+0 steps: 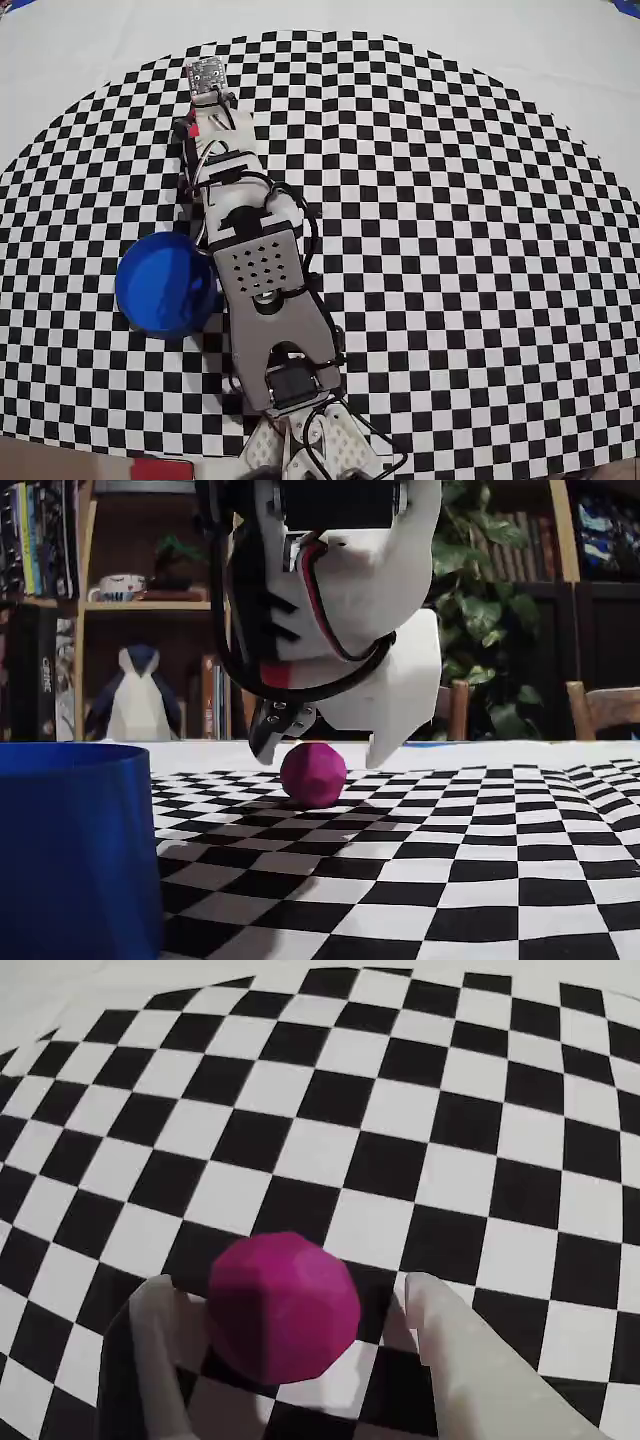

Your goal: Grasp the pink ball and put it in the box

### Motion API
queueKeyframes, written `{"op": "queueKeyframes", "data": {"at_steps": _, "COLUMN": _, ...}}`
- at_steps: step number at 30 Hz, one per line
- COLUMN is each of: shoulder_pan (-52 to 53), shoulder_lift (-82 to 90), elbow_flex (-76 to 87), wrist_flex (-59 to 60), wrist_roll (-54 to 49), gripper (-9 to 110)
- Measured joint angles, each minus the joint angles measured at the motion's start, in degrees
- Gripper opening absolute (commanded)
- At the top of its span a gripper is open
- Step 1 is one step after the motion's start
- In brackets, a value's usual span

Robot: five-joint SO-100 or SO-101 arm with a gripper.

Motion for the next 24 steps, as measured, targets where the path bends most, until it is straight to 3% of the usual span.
{"op": "queueKeyframes", "data": {"at_steps": 24, "shoulder_pan": 0.00, "shoulder_lift": -1.67, "elbow_flex": -1.76, "wrist_flex": 0.09, "wrist_roll": 0.00, "gripper": 26}}
